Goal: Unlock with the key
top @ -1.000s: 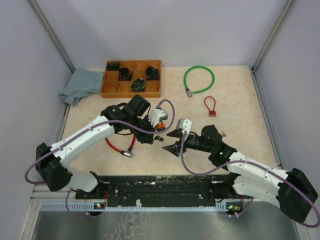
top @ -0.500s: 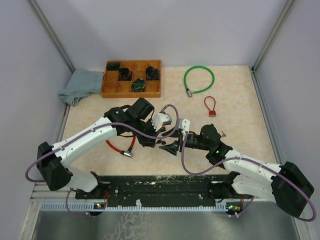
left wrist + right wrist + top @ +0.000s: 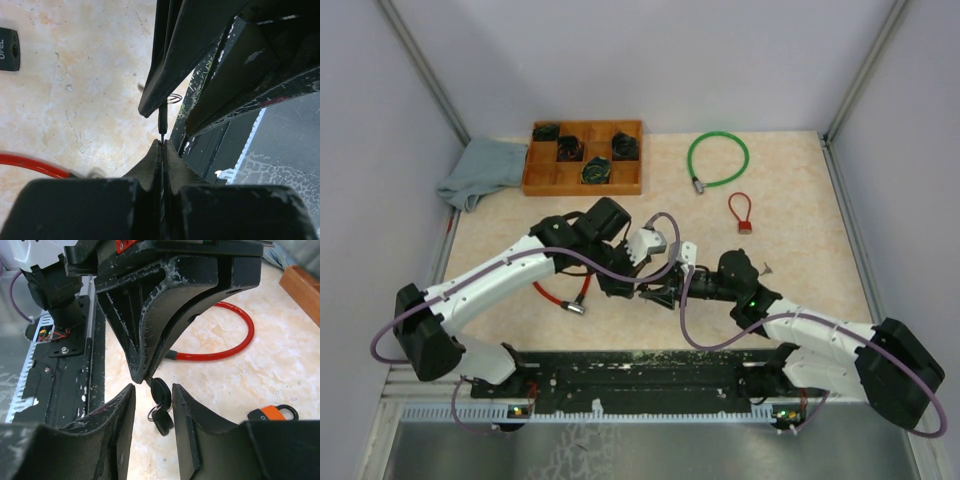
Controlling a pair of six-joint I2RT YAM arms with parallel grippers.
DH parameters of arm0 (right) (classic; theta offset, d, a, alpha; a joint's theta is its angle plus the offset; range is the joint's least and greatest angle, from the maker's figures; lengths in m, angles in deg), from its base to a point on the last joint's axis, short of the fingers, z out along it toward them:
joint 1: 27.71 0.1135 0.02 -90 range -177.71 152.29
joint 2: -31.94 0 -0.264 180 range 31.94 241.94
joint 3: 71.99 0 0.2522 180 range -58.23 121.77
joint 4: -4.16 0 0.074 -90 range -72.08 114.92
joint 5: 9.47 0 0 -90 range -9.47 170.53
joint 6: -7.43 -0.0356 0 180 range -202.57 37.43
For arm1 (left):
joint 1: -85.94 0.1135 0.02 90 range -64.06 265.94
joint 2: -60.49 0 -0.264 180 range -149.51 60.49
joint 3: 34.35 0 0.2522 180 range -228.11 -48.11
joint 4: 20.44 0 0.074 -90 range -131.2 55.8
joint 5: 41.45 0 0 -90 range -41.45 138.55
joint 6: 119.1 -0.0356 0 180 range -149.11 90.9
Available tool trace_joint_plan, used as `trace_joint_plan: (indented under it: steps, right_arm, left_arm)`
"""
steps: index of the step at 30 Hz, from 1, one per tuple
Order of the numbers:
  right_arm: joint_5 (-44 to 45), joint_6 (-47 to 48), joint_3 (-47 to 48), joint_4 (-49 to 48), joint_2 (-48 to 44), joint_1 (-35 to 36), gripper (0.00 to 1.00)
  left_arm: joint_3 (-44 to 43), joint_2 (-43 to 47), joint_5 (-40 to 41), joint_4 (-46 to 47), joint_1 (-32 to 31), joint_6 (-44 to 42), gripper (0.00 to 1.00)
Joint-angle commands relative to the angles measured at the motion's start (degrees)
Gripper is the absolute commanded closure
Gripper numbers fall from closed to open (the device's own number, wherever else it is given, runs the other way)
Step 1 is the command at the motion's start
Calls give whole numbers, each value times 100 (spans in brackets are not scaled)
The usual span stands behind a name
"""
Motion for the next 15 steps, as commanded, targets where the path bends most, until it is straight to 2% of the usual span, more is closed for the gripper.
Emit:
trace_joint_plan:
  steps: [1,7,10,11,15]
  right_arm:
    - [-306,-22,13,-422,37,-52,66]
    - [-407,-40,47,-332,55,-52,81]
    - [-394,-60,2,-336,28,-58,97]
    - [-386,-84,-13,-366,24,-76,100]
    - [-233,-196,-32,-356,0,-113,100]
  left_arm:
    - [-155,165,-191,64,-71,-112,100]
    - [-160,231,-232,65,-94,-141,100]
    - [-144,248,-200,64,-99,-154,99]
    - [-140,257,-188,72,-96,-156,99]
    - [-120,321,-84,211,-96,-84,95]
